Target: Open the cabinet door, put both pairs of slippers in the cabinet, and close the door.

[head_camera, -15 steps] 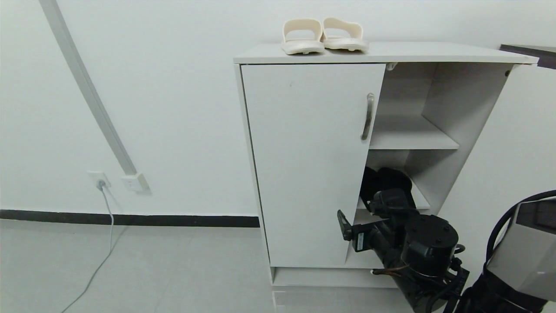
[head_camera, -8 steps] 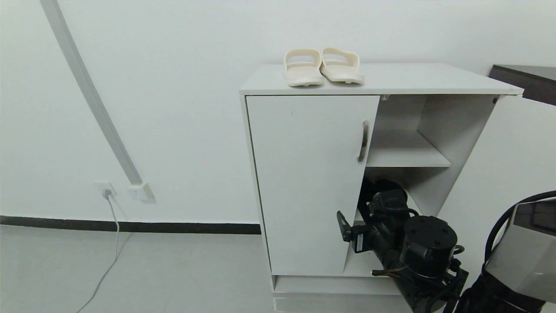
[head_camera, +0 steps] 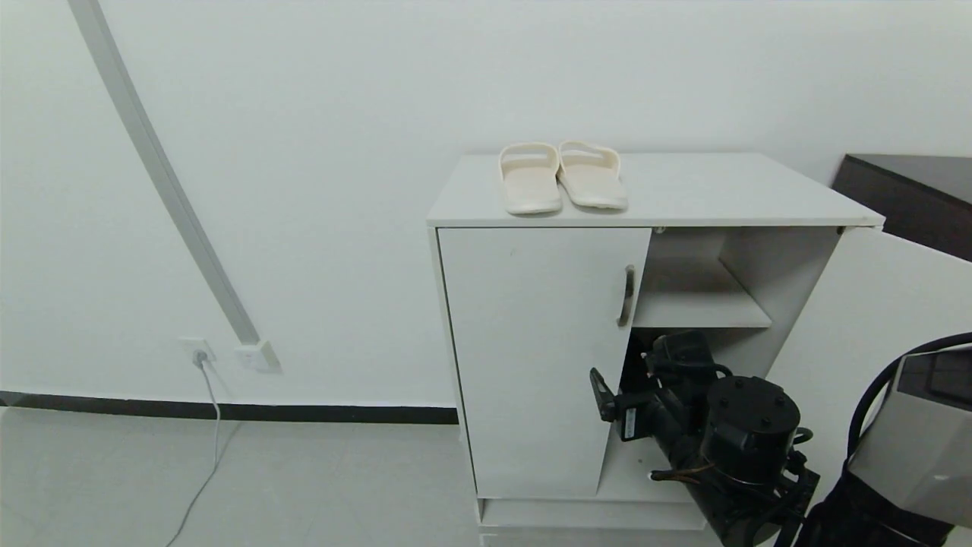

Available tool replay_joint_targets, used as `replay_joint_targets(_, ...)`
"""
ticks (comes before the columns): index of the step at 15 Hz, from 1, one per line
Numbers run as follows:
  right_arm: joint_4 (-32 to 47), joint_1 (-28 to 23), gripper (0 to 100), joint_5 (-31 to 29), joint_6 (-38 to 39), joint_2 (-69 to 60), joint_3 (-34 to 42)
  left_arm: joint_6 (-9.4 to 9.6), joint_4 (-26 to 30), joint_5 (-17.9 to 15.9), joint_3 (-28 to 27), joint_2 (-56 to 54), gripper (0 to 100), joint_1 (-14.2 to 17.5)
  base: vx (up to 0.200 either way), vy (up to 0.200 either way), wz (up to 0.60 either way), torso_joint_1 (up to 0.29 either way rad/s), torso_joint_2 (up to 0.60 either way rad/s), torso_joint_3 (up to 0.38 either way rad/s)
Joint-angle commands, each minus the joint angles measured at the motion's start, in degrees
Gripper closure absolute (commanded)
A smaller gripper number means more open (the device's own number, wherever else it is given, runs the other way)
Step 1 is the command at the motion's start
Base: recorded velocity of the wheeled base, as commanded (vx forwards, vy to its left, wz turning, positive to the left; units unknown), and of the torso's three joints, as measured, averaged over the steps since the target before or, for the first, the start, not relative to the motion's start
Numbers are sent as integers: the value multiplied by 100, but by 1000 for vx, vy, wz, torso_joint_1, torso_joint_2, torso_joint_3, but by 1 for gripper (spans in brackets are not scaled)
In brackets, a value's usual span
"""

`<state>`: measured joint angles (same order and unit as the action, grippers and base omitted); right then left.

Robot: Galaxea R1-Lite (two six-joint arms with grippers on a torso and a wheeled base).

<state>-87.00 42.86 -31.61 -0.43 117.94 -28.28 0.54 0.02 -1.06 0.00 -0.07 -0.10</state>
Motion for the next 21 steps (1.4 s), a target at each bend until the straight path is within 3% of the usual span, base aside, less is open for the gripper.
replay_joint_targets(1, -1, 3, 0, -3, -1, 9, 7, -1, -2, 1, 0, 7, 100, 1, 0, 0, 0, 163, -481, -330)
replay_joint_targets(21, -133, -32, 0, 32, -168, 9, 121, 8, -2, 1, 0, 7, 100, 1, 0, 0, 0, 221, -529, -309)
